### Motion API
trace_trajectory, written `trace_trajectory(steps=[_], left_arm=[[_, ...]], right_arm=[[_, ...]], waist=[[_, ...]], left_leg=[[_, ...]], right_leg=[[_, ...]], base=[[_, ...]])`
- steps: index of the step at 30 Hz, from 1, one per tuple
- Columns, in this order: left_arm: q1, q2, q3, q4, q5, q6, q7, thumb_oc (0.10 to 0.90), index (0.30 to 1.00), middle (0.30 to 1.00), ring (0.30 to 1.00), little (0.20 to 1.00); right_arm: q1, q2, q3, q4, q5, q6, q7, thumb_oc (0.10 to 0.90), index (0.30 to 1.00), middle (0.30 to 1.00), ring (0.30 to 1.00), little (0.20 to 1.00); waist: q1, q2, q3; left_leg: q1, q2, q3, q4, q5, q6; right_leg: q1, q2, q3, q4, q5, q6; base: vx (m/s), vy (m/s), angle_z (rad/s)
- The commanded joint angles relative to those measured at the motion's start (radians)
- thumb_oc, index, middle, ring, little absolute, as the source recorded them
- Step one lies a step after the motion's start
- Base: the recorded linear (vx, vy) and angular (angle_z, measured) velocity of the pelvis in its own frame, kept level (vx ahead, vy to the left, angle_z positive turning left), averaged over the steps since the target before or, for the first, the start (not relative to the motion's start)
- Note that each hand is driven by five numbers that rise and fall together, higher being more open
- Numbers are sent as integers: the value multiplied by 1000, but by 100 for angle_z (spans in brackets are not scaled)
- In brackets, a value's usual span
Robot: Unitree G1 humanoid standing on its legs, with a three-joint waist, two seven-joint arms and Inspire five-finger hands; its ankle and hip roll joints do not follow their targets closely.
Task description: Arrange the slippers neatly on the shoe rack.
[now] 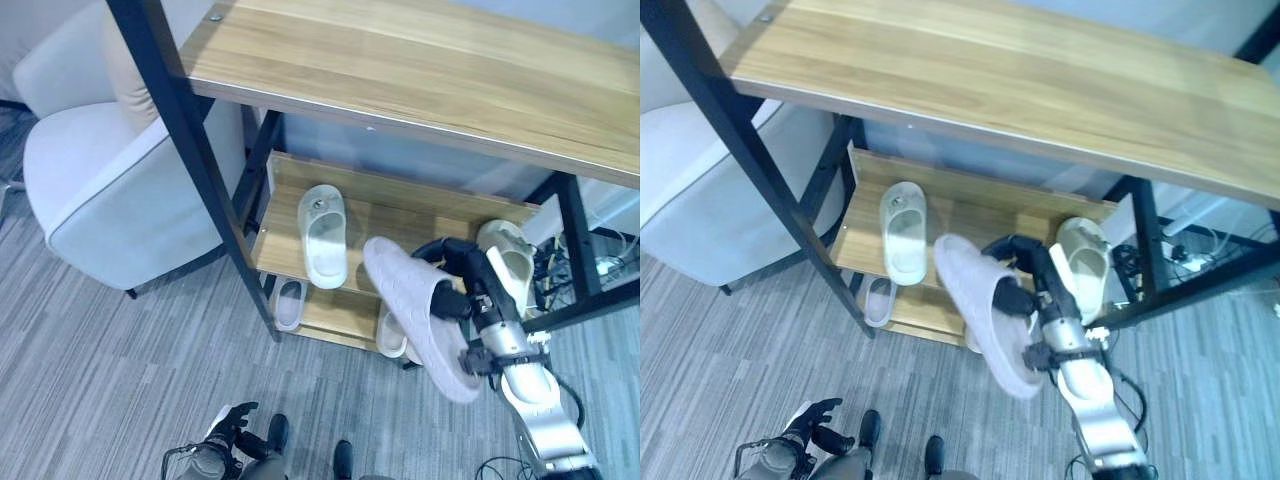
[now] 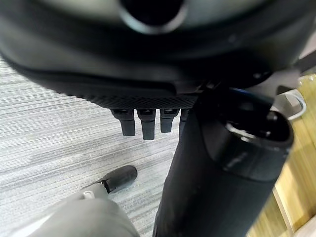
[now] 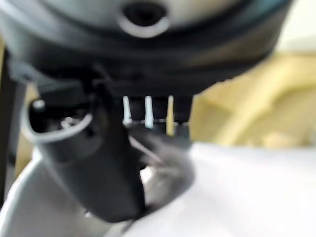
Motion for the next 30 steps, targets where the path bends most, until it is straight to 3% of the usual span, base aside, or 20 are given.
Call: trace_trajectory(steps=[1, 7, 12, 17, 18, 20, 23, 24, 26, 30], left_arm=[[-17, -11, 53, 101, -36, -9, -5, 800, 900, 900, 900, 900], [-28, 44, 140, 116, -104, -24, 32, 800, 900, 900, 900, 900], [-75, 19, 97, 64, -222, -56, 125, 800, 900, 900, 900, 900], [-105, 11, 96, -55, -429, -143, 229, 800, 900, 900, 900, 900], [-122, 19, 105, -102, -497, -174, 267, 800, 900, 900, 900, 900], [-123, 28, 124, -155, -545, -195, 289, 800, 900, 900, 900, 900], [-178, 49, 155, -189, -595, -221, 364, 800, 900, 900, 900, 900], [-204, 65, 167, -217, -603, -239, 425, 800, 900, 900, 900, 900], [-213, 69, 160, -248, -591, -239, 448, 800, 900, 900, 900, 900], [-236, 91, 143, -321, -542, -245, 553, 800, 900, 900, 900, 900]], right_arm=[[35, -43, 16, -138, 92, -70, 117, 400, 300, 300, 300, 300], [96, -69, 102, -57, 158, -48, 184, 400, 300, 300, 300, 300], [-18, -21, 161, 166, 126, -41, 56, 400, 300, 300, 300, 300], [-242, 24, 198, 277, 106, -60, -116, 400, 300, 300, 300, 300], [-333, 34, 213, 312, 116, -69, -176, 400, 300, 300, 300, 300], [-392, 58, 211, 320, 115, -71, -226, 400, 300, 300, 300, 300], [-542, 74, 226, 347, 78, -74, -337, 400, 300, 300, 300, 300], [-626, 89, 233, 351, 26, -70, -404, 400, 300, 300, 300, 300], [-673, 89, 235, 357, 5, -63, -439, 400, 300, 300, 300, 300], [-810, 67, 185, 358, -32, -57, -564, 400, 300, 300, 300, 300]], waist=[[1, 12, -15], [-20, 25, -3], [-31, 56, 50], [-2, 90, 66], [10, 95, 78], [23, 98, 78], [44, 103, 82], [57, 108, 80], [66, 113, 80], [81, 122, 70]], left_leg=[[-56, 1, 29, 243, -213, 2], [-86, 12, 8, 229, -184, -16], [-302, 23, -17, 359, -165, -35], [-541, 31, -12, 611, -234, -21], [-597, 36, -12, 694, -287, -18], [-690, 43, -14, 805, -323, -10], [-847, 43, -23, 969, -376, 4], [-956, 38, -34, 1080, -415, 10], [-1005, 36, -41, 1133, -434, 18], [-1212, 12, -69, 1378, -512, 35]], right_leg=[[-85, -63, -24, 159, -43, 86], [-139, -59, -46, 204, -59, 74], [-340, -74, -104, 357, -99, 52], [-599, -111, -104, 661, -203, 24], [-660, -117, -91, 751, -261, 21], [-752, -121, -70, 856, -296, -1], [-904, -125, -50, 1005, -358, -25], [-1001, -129, -39, 1114, -409, -47], [-1055, -134, -33, 1179, -435, -58], [-1250, -145, -21, 1448, -526, -95]], base=[[-97, -23, -22], [-94, -55, -2], [-243, -63, 32], [-98, 24, 40], [-42, 16, -4], [-49, -13, -9], [-68, -43, 4], [-31, -70, 9], [-22, -58, 12], [42, -88, 18]])
